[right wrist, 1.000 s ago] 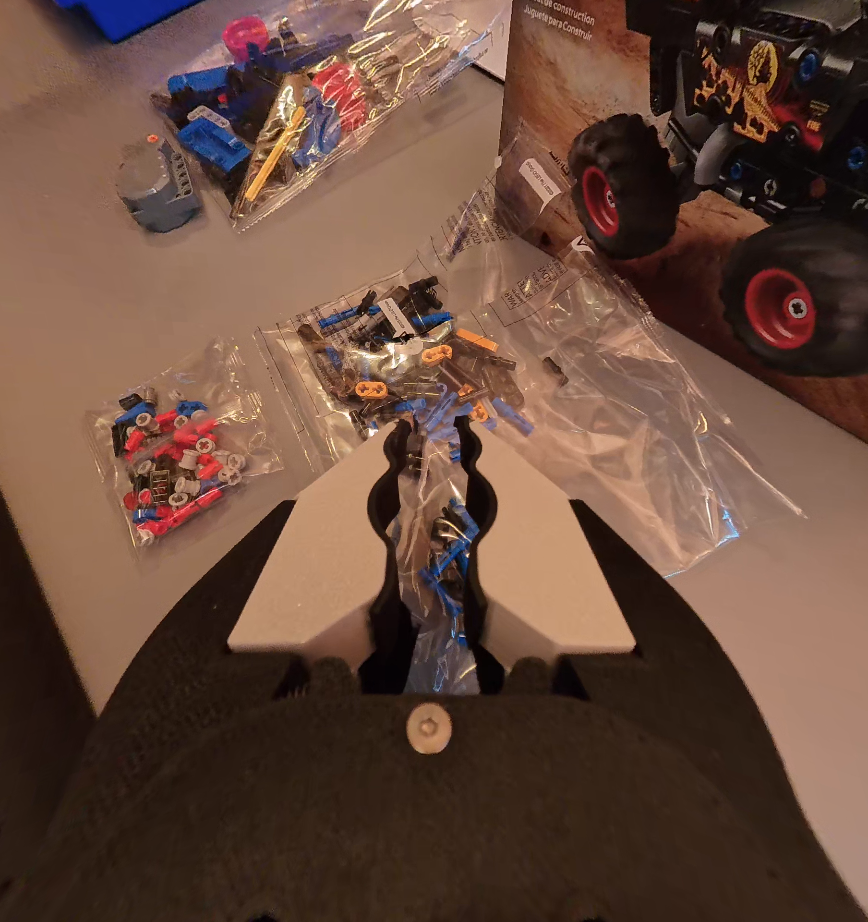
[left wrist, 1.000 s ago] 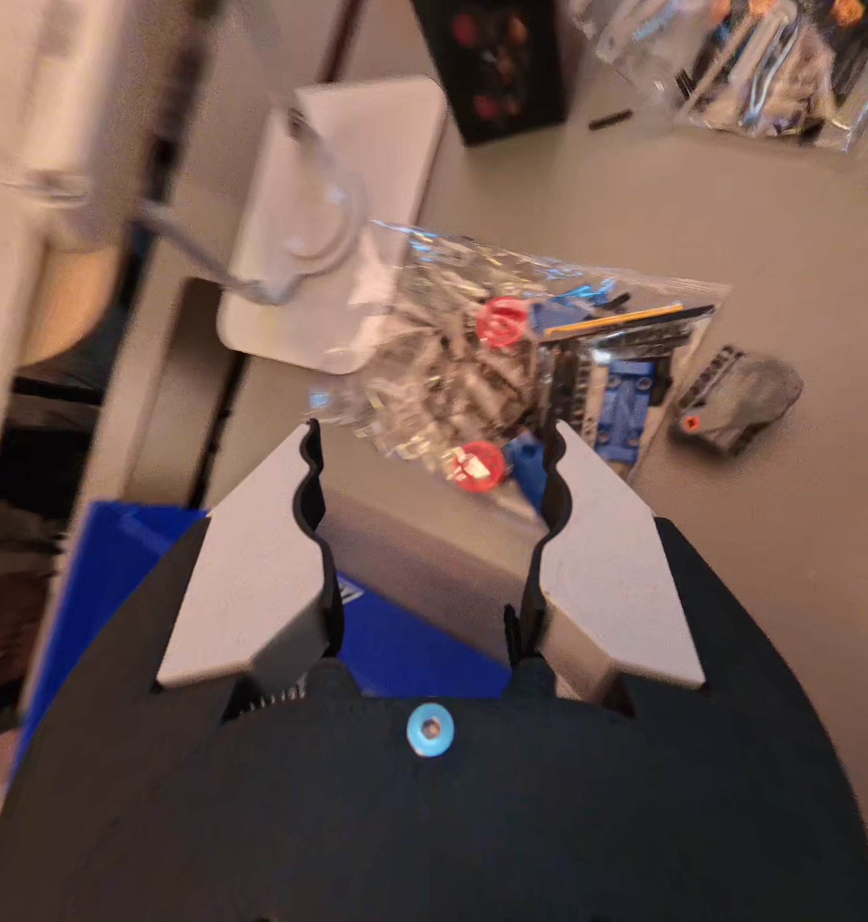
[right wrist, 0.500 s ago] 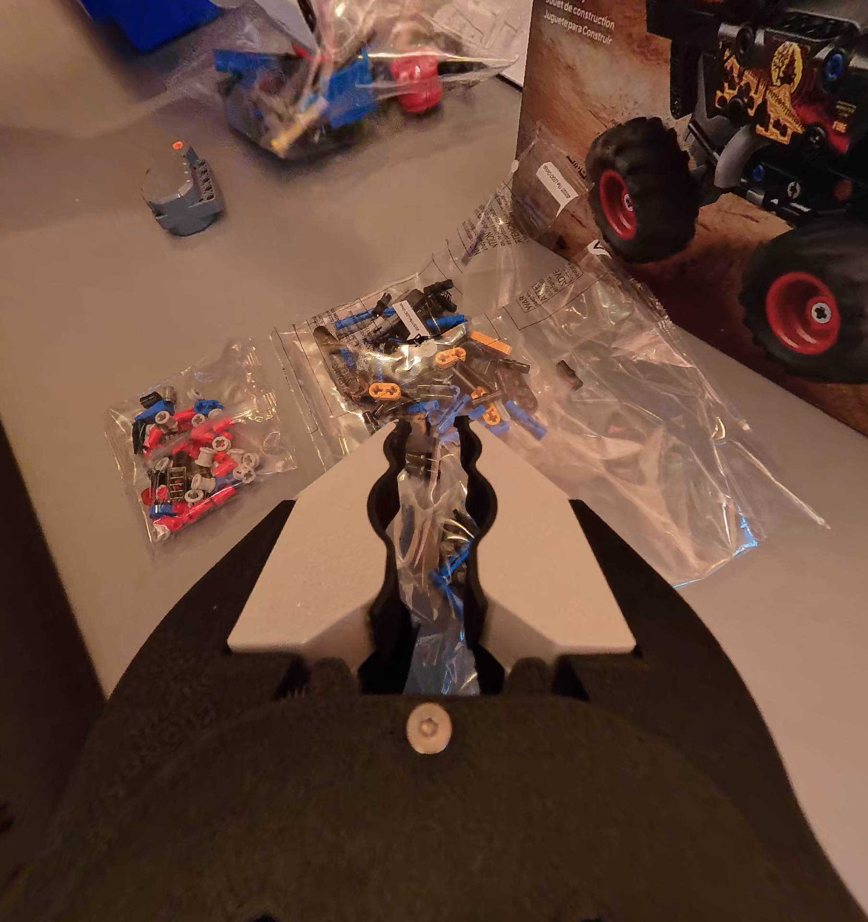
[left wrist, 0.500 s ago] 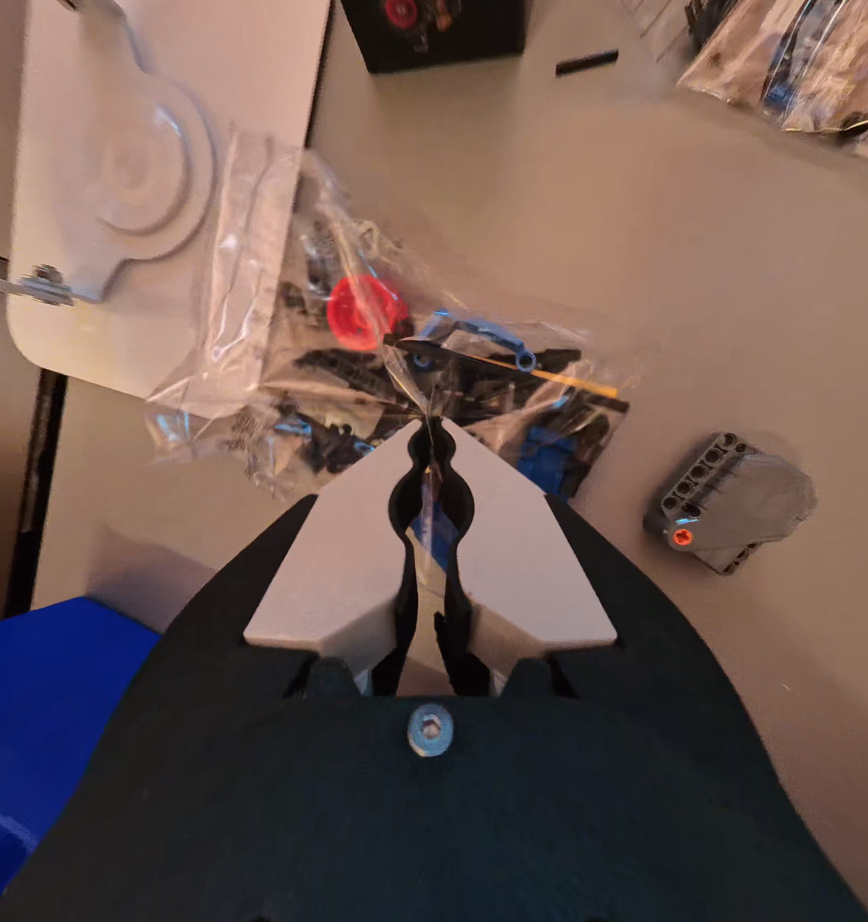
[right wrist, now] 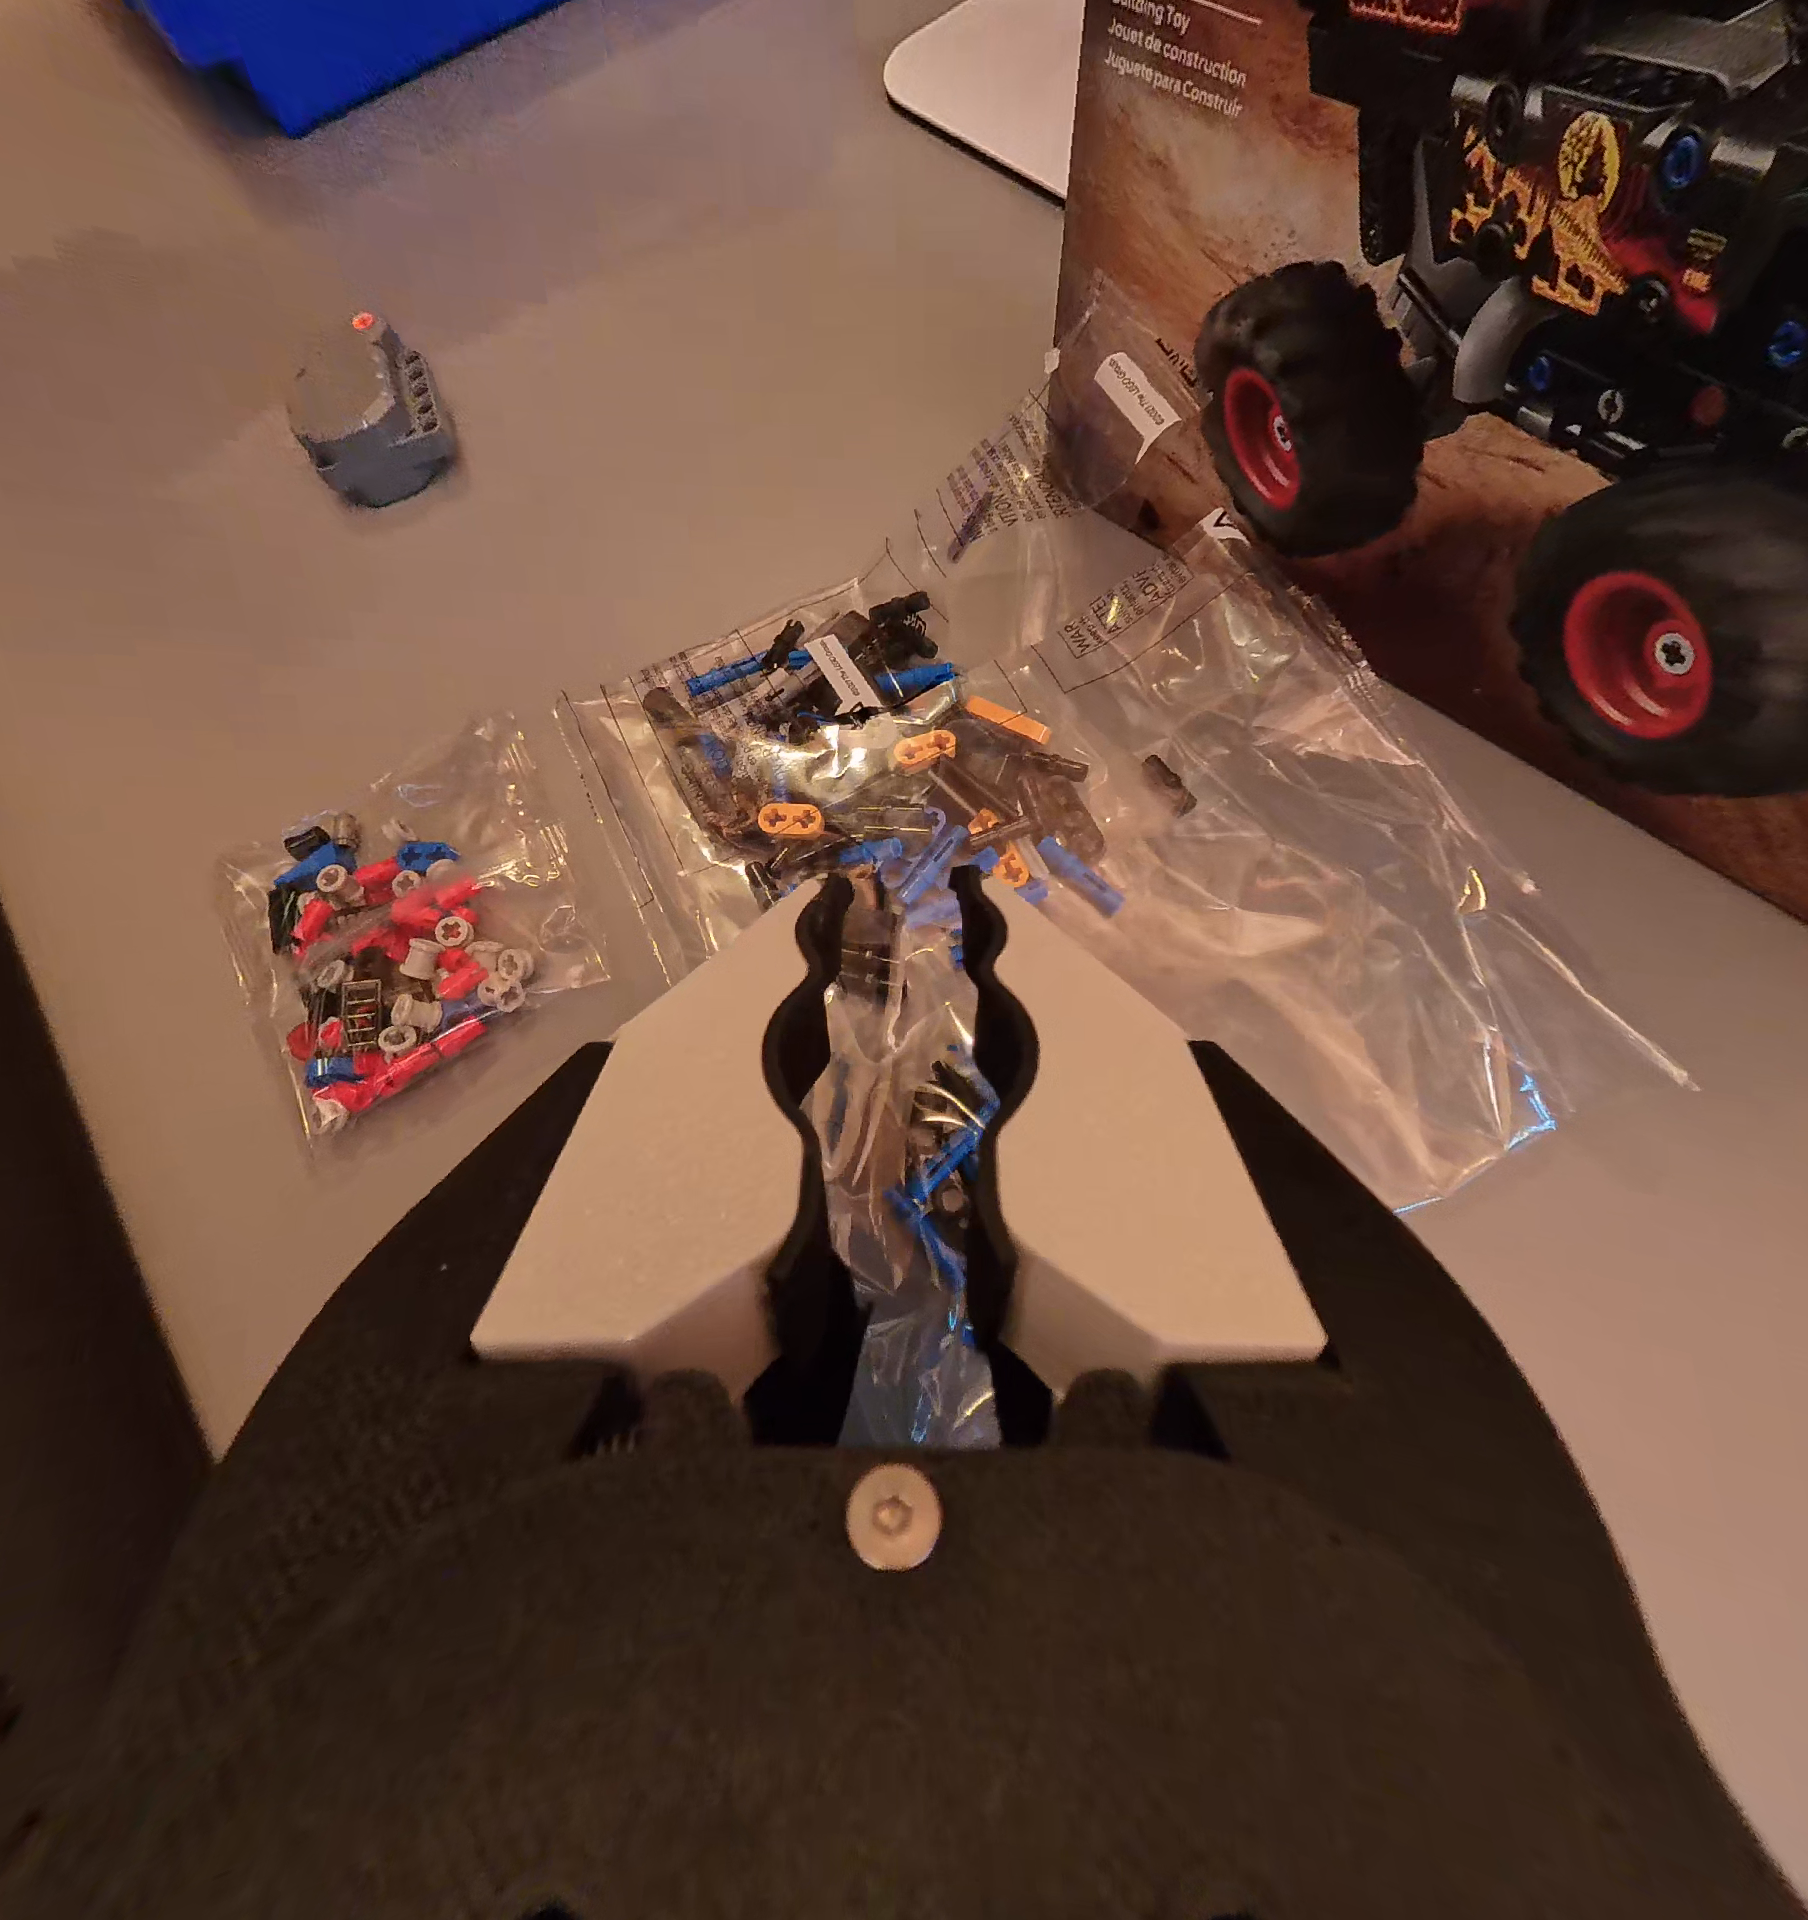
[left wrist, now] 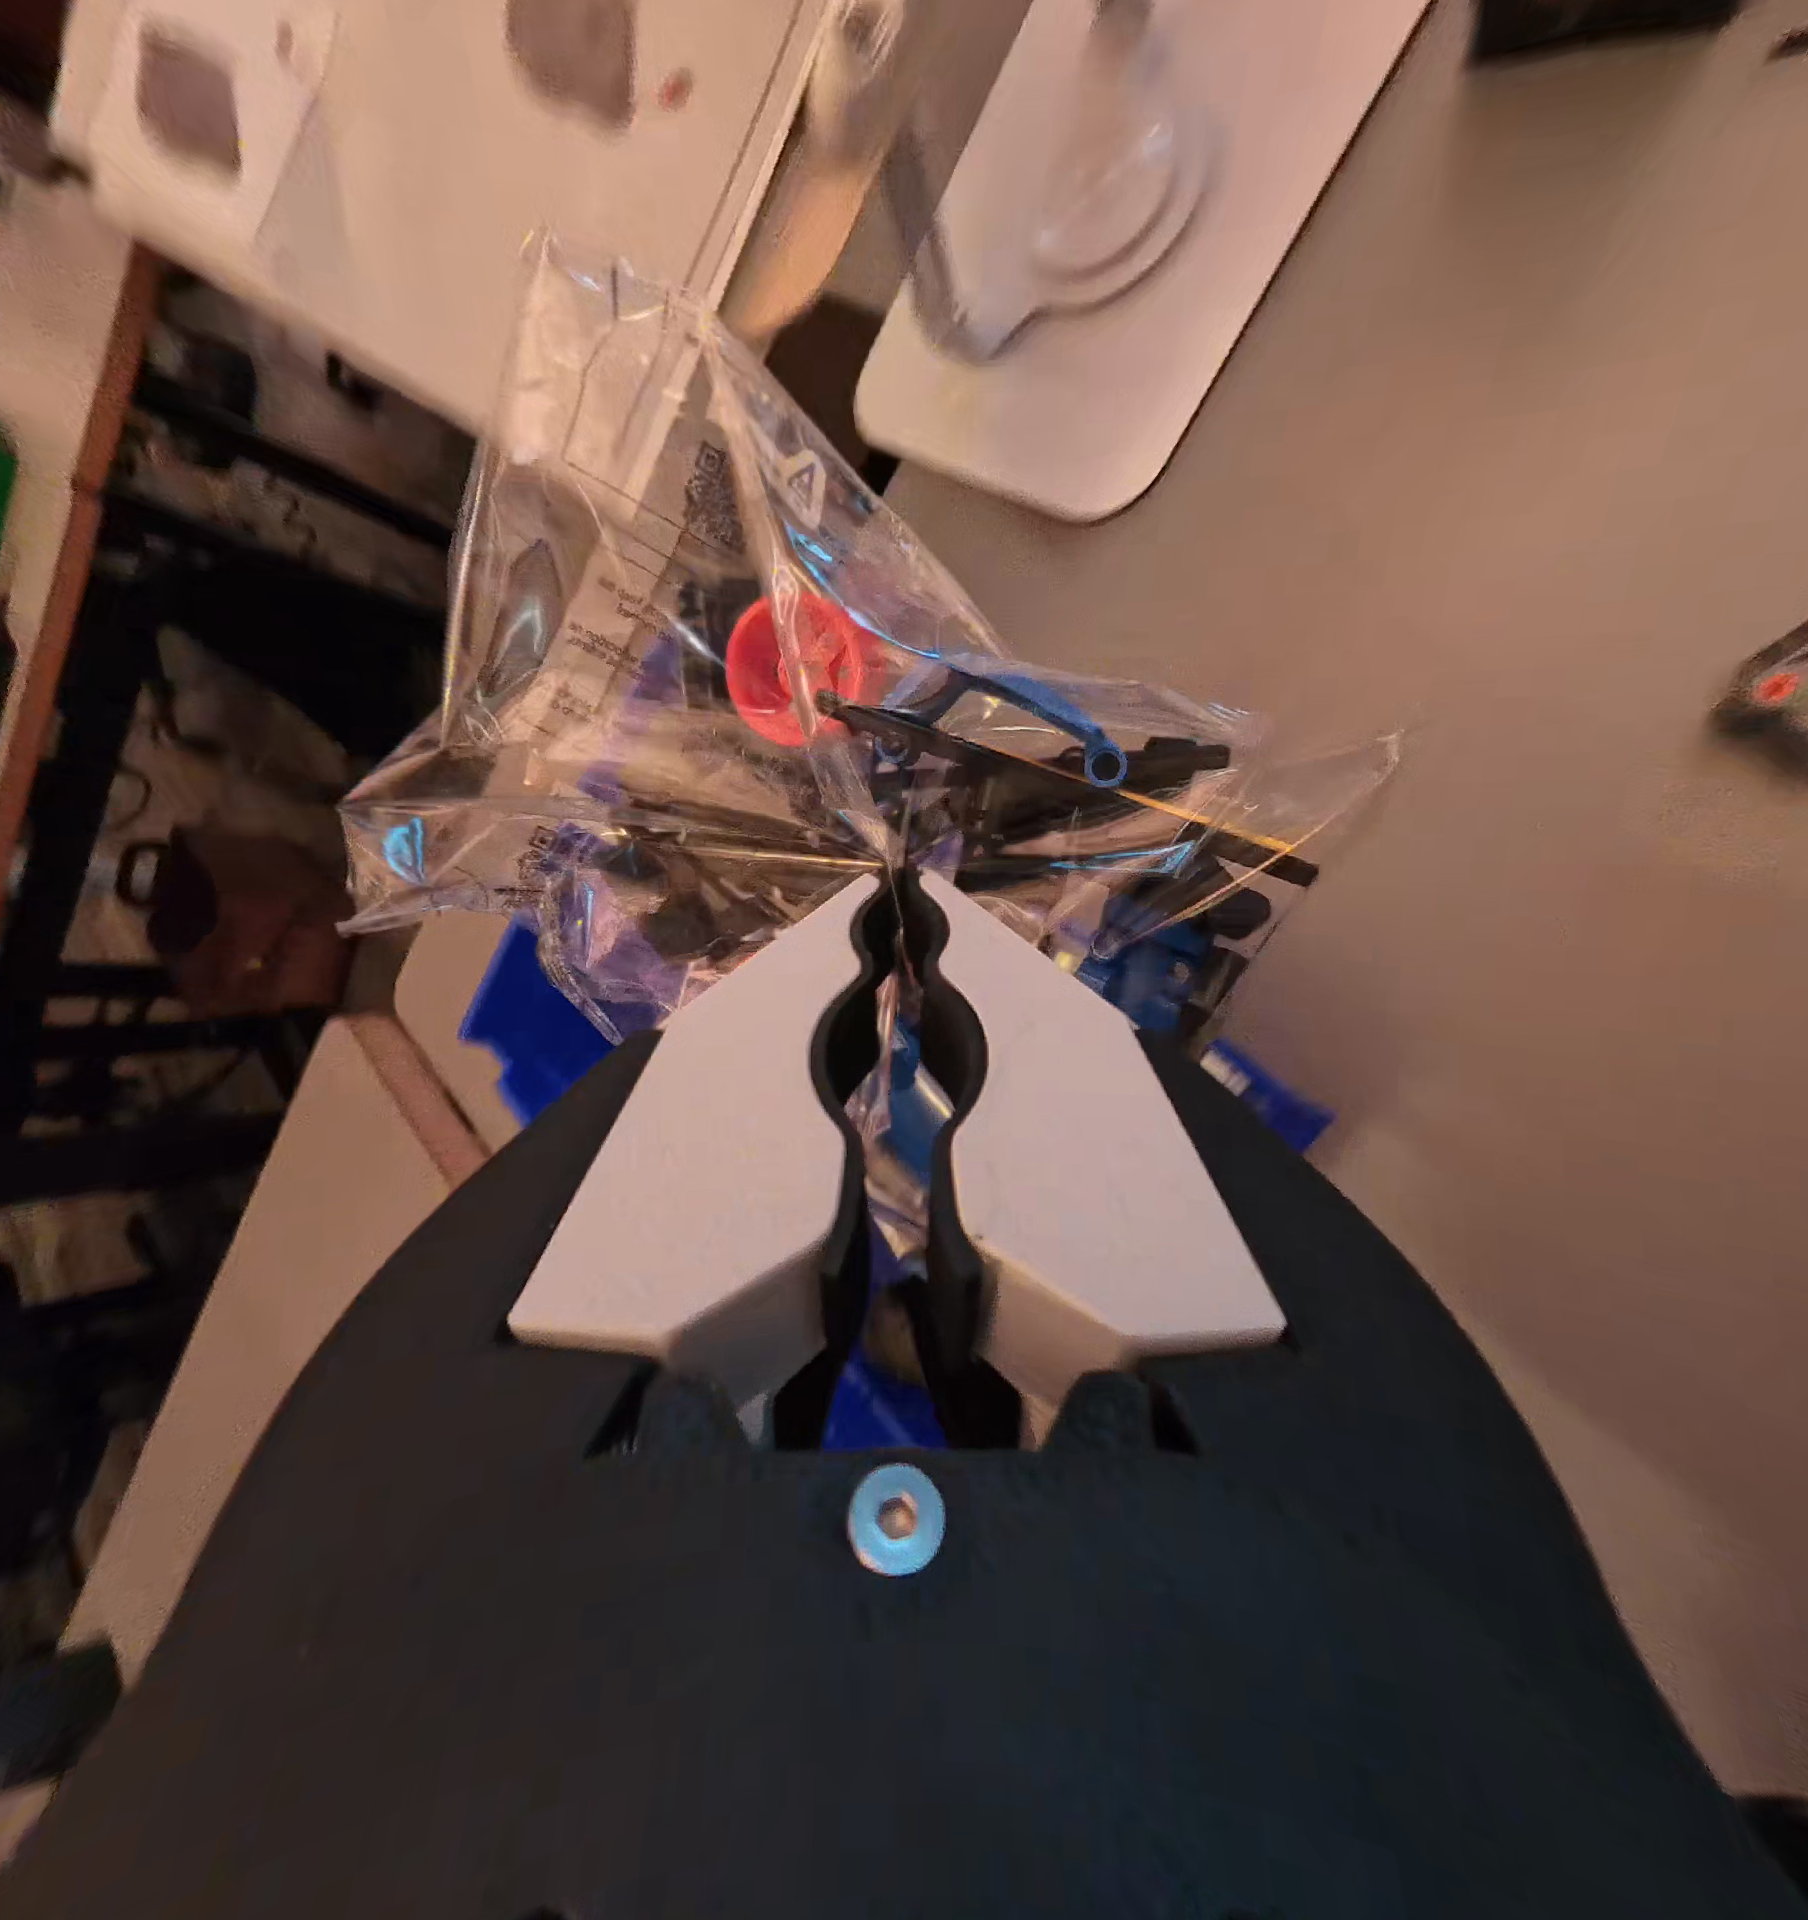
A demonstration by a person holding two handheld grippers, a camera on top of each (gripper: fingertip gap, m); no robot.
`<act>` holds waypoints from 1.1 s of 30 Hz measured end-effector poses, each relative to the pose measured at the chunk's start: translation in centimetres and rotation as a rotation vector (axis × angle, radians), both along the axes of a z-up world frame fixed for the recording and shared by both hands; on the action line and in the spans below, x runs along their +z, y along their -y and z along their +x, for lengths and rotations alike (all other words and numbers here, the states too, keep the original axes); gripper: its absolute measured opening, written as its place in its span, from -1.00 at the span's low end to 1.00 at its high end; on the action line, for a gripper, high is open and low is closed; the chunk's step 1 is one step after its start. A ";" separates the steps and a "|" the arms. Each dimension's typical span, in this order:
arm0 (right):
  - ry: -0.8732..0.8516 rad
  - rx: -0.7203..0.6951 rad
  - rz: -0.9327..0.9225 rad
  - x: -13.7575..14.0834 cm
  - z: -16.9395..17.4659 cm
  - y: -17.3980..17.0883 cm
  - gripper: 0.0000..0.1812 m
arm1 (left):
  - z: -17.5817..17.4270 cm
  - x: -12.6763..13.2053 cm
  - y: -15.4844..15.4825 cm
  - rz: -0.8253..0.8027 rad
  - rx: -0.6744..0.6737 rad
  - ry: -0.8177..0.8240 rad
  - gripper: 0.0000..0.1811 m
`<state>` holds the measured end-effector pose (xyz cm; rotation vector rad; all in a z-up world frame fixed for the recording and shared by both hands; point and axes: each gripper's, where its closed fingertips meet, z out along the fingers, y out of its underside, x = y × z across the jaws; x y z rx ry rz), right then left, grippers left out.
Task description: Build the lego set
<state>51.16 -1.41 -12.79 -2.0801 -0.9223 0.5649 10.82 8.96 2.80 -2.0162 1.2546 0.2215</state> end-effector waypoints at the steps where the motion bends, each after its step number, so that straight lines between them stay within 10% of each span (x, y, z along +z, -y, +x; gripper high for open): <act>1: -0.002 -0.003 0.002 0.0 0.0 -0.1 -0.78 | -1.8 -0.4 -0.4 -0.010 0.032 -0.004 -1.00; 7: 0.004 -0.032 0.002 -0.1 0.5 -0.4 -0.73 | -9.4 -6.0 -3.5 -0.072 0.185 -0.019 -0.89; 12: 0.022 -0.067 0.010 -0.2 1.1 -0.8 -0.71 | -11.3 -2.5 -4.6 0.127 0.287 0.020 -0.32; 18: 0.052 -0.069 -0.007 0.6 0.7 -0.9 -0.67 | 2.0 3.8 -0.1 0.255 -0.040 0.147 -0.41; 26: 0.194 -0.013 -0.159 -3.2 0.6 0.1 -0.65 | 22.3 -5.0 7.4 -0.034 -0.520 0.102 -0.41; 33: 0.150 -0.092 -0.169 -1.7 2.4 -0.4 -0.59 | 30.0 -13.4 8.8 -0.279 -0.610 0.080 -0.41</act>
